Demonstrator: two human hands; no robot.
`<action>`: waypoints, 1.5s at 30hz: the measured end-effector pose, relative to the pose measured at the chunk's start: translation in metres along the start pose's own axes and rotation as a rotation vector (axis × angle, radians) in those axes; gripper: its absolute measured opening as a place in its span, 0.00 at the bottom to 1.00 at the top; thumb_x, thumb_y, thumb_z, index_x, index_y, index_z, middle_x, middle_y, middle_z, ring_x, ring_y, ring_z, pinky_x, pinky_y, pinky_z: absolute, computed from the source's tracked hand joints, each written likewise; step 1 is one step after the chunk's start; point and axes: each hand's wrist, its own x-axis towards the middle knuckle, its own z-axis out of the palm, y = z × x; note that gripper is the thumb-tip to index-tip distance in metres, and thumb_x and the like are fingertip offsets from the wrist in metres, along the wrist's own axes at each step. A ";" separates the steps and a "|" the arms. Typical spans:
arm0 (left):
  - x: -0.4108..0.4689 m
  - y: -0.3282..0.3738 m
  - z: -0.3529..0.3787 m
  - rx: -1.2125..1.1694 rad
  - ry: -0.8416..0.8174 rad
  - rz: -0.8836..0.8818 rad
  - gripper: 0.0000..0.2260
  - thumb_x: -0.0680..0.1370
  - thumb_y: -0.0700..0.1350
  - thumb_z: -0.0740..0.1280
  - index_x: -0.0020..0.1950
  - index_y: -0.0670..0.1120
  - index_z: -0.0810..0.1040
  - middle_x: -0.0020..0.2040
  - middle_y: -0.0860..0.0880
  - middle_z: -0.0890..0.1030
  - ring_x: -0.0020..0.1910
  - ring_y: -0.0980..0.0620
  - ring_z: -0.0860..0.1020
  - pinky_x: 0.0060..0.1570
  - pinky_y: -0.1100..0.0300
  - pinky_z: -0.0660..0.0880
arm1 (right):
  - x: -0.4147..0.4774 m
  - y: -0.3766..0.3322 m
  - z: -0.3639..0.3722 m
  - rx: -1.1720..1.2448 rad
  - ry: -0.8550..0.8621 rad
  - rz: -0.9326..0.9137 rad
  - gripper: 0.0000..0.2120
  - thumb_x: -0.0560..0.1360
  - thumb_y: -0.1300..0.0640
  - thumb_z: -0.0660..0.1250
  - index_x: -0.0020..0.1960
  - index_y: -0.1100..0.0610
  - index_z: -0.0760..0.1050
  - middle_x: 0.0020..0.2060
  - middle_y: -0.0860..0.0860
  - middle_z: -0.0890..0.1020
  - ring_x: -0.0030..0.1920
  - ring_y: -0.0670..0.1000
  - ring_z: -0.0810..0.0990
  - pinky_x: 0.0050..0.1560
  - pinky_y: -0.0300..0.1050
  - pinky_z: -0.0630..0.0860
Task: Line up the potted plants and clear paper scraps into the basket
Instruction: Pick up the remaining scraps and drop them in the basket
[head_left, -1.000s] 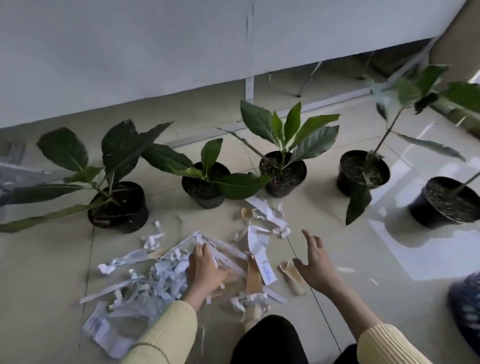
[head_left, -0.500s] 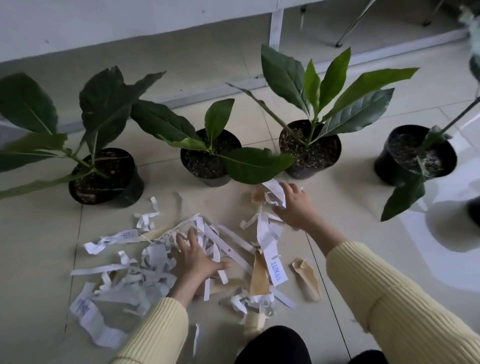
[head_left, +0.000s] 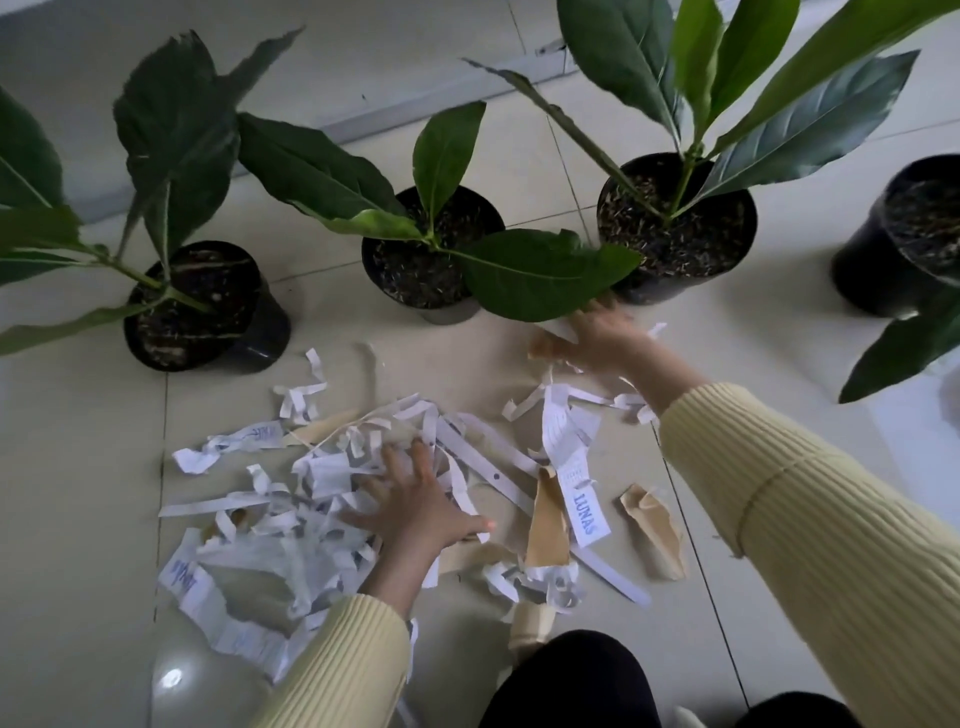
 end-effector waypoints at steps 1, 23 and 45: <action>0.000 -0.001 0.000 -0.013 -0.004 -0.007 0.61 0.56 0.68 0.74 0.74 0.53 0.37 0.75 0.45 0.32 0.73 0.32 0.38 0.65 0.26 0.50 | -0.007 0.002 0.003 -0.013 0.013 -0.008 0.37 0.72 0.29 0.55 0.77 0.41 0.49 0.78 0.48 0.49 0.77 0.59 0.47 0.74 0.63 0.54; -0.034 0.016 0.035 -0.337 0.165 0.176 0.38 0.64 0.47 0.77 0.68 0.49 0.60 0.69 0.44 0.55 0.62 0.39 0.69 0.55 0.52 0.74 | -0.148 -0.056 0.103 0.287 0.028 0.399 0.41 0.65 0.29 0.64 0.71 0.49 0.57 0.62 0.56 0.62 0.62 0.62 0.67 0.61 0.52 0.65; -0.048 0.033 -0.001 -0.784 -0.011 0.523 0.24 0.67 0.35 0.71 0.59 0.55 0.74 0.45 0.62 0.78 0.45 0.63 0.77 0.39 0.73 0.72 | -0.184 -0.088 0.055 1.103 0.090 0.352 0.09 0.72 0.61 0.70 0.51 0.62 0.78 0.44 0.58 0.84 0.42 0.53 0.84 0.43 0.45 0.80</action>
